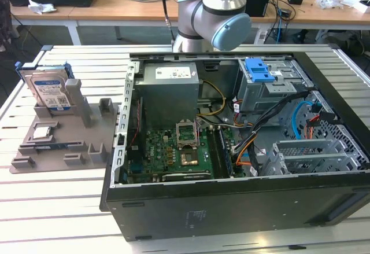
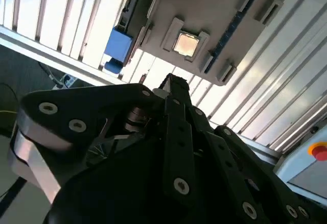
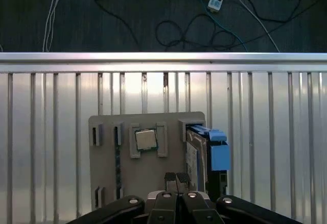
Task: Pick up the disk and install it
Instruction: 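Pick up the disk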
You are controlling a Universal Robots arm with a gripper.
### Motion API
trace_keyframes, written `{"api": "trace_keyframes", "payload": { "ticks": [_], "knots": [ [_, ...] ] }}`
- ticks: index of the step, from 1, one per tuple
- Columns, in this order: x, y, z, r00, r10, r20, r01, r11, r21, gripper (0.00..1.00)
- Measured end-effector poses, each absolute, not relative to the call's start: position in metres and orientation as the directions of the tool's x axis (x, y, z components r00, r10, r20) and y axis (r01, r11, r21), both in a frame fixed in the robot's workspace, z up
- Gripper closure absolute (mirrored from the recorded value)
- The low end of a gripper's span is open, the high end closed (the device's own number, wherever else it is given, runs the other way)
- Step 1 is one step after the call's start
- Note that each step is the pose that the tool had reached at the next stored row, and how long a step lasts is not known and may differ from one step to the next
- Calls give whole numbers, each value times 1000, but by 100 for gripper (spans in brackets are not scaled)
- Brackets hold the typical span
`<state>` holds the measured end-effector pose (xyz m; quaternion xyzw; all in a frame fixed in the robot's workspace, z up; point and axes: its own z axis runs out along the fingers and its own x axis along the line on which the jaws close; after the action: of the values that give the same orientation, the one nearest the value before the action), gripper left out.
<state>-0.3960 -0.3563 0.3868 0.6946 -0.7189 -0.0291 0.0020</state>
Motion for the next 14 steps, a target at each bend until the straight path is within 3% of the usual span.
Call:
{"api": "trace_keyframes", "payload": {
  "ticks": [1, 3, 14],
  "knots": [
    [-396, -356, 387, -87, -996, -37, -995, 85, 45, 89],
    [-396, -356, 387, -96, -995, -37, -995, 94, 45, 52],
    [-396, -334, 387, -96, -995, -32, -995, 94, 44, 52]
  ]
}}
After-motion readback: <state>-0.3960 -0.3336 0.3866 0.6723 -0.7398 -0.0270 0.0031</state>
